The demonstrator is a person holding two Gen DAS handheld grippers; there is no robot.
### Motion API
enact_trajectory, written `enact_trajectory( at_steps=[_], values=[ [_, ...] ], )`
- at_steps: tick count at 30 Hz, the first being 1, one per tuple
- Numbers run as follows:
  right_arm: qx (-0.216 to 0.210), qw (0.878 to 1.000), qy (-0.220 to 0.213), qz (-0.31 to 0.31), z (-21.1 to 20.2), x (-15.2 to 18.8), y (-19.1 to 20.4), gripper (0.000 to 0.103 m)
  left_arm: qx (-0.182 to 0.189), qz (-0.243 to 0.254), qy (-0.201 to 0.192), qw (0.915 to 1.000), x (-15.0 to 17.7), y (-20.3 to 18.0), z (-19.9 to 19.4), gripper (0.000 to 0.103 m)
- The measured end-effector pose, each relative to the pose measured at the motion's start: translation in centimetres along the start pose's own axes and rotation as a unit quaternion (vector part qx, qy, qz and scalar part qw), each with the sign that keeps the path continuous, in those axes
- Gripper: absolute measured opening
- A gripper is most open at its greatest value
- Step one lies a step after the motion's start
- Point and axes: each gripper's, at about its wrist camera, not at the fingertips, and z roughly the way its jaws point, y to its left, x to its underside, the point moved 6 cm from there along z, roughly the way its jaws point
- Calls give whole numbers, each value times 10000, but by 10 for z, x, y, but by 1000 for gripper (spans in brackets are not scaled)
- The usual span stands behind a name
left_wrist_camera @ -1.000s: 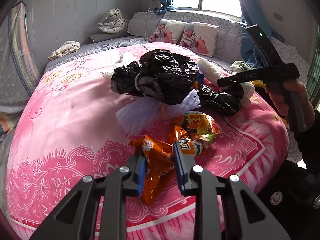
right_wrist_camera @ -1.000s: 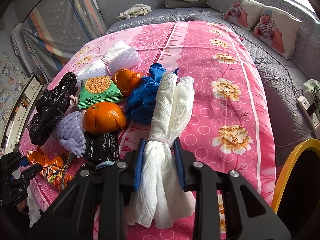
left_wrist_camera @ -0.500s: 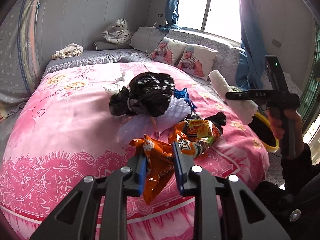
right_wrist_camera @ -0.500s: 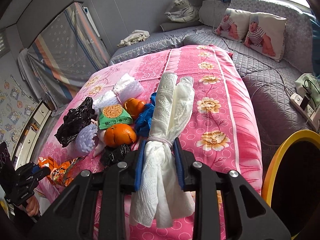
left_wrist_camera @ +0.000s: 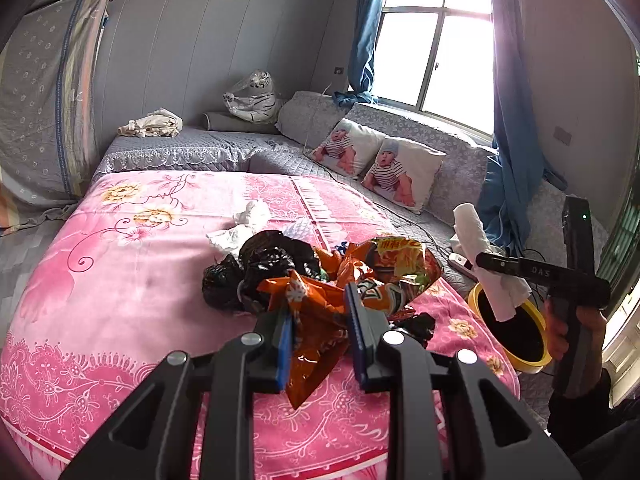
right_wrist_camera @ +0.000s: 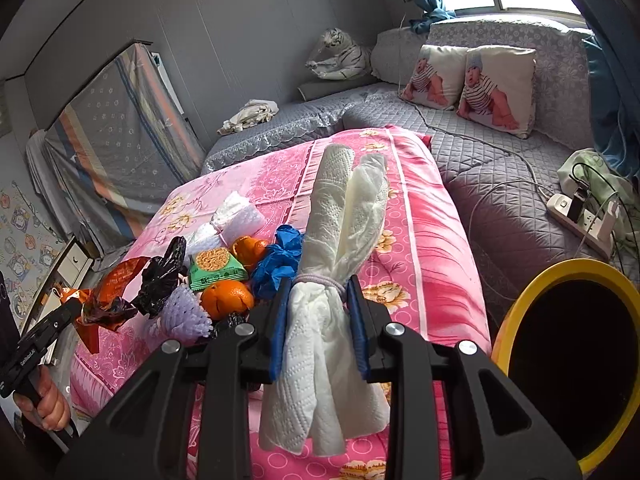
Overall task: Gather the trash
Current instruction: 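Carry the wrapper and tissue to the yellow bin and open both tools over it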
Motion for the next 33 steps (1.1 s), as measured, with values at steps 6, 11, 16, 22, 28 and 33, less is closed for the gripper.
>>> enact_trajectory(
  at_steps=[6, 11, 16, 22, 28, 33],
  values=[
    [236, 9988, -351, 238, -20, -9, -27, 26, 226, 260, 39, 9994, -16, -37, 32, 22],
    [612, 9943, -719, 505, -42, -15, -63, 26, 585, 483, 143, 9970, -32, -78, 67, 22],
    [990, 9862, -962, 909, -65, -17, -111, 26, 904, 703, 246, 9931, -42, -120, 102, 22],
    [1553, 9690, -1401, 1312, -101, -17, -163, 26, 1136, 933, 407, 9883, -43, -169, 144, 22],
    [2173, 9477, -1723, 1579, -131, -9, -204, 26, 1396, 1135, 605, 9818, -36, -219, 178, 22],
    [2345, 9382, -1709, 1885, -138, 2, -230, 26, 1654, 1302, 845, 9739, -24, -261, 202, 22]
  ],
)
